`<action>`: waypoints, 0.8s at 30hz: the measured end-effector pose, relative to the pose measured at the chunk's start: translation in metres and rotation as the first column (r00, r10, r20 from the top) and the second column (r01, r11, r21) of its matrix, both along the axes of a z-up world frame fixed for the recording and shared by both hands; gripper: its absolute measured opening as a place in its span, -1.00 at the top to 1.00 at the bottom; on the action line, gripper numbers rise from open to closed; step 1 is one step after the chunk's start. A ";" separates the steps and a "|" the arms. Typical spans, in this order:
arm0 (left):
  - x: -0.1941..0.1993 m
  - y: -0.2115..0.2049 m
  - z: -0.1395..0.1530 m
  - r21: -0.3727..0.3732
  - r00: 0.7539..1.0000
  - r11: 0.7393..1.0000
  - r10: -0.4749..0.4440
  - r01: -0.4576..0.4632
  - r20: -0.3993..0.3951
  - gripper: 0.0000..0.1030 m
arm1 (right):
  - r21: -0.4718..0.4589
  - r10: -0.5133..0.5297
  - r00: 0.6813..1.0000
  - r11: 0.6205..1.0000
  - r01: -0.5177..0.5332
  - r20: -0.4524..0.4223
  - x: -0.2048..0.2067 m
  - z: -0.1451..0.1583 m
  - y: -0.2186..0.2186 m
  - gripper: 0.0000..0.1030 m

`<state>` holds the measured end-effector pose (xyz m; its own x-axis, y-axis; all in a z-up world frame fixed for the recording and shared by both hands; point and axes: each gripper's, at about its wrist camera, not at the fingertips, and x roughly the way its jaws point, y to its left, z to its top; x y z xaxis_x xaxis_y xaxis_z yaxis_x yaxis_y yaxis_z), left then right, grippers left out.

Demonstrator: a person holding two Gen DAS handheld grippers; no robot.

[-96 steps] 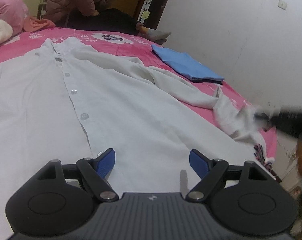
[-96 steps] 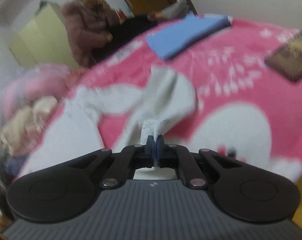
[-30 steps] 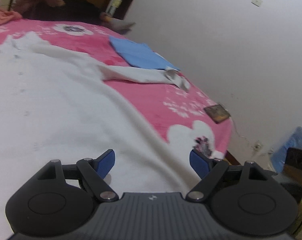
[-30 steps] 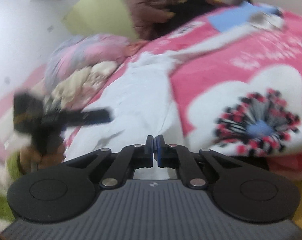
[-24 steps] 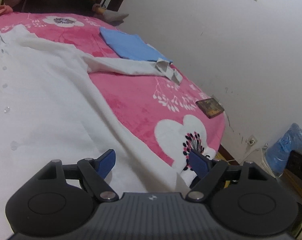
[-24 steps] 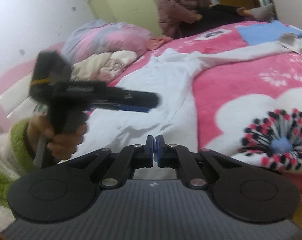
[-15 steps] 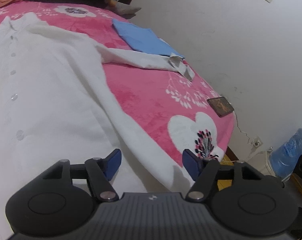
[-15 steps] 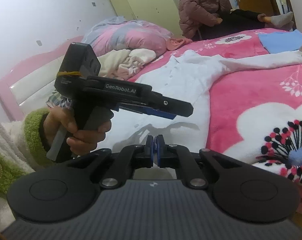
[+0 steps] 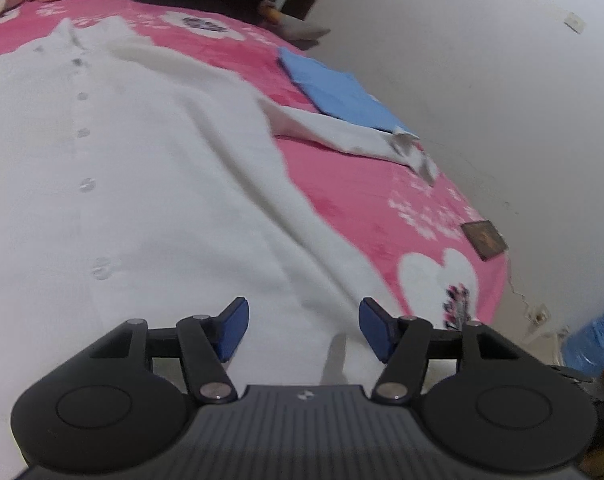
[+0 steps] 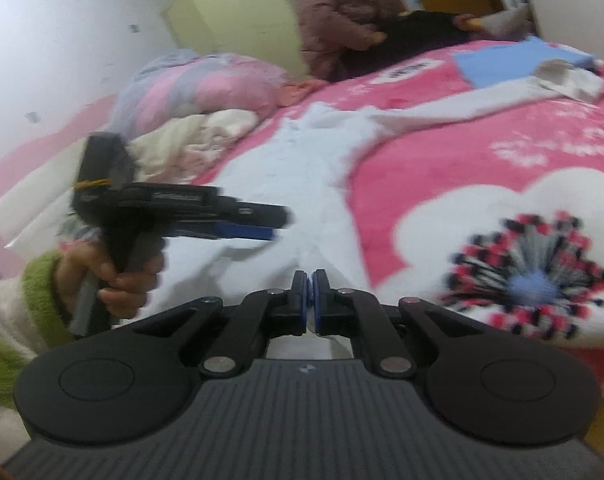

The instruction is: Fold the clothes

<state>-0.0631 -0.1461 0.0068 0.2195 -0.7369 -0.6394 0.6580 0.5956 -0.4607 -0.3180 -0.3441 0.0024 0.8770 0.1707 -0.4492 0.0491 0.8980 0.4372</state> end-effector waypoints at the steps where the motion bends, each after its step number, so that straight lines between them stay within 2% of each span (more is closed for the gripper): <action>1: 0.002 0.001 -0.001 0.000 1.000 1.000 0.008 -0.008 0.001 -0.19 | 0.009 -0.031 0.999 0.999 0.031 -0.010 -0.001 -0.002 -0.005 0.96; 5: 0.003 0.002 -0.002 0.012 0.999 1.000 0.010 -0.010 0.032 -0.19 | 0.079 -0.153 0.987 0.984 0.157 -0.046 -0.007 -0.015 -0.025 0.96; 10: 0.001 0.002 -0.002 0.027 0.998 1.000 -0.003 0.002 0.060 -0.19 | 0.190 -0.262 0.960 0.942 0.276 -0.097 -0.012 -0.033 -0.049 0.91; 14: 0.001 0.004 -0.003 0.033 0.997 0.999 -0.013 0.010 0.076 -0.22 | 0.282 -0.284 0.957 0.914 0.291 -0.064 -0.017 -0.032 -0.068 0.88; 16: 0.001 0.006 -0.004 0.032 0.997 0.999 -0.016 0.013 0.078 -0.22 | 0.332 -0.295 0.955 0.900 0.282 -0.012 -0.017 -0.024 -0.083 0.86; 19: 0.001 0.007 -0.006 0.029 0.996 0.999 -0.025 0.022 0.082 -0.22 | 0.421 -0.253 0.967 0.882 0.213 0.040 0.008 -0.012 -0.107 0.80; 22: 0.001 0.008 -0.007 0.028 0.995 0.999 -0.035 0.032 0.089 -0.22 | 0.466 -0.152 0.988 0.875 0.127 0.017 0.063 -0.002 -0.123 0.59; 24: 0.001 0.008 -0.008 0.027 0.994 0.999 -0.043 0.041 0.096 -0.22 | 0.470 -0.078 0.997 0.879 0.080 -0.024 0.108 0.000 -0.125 0.55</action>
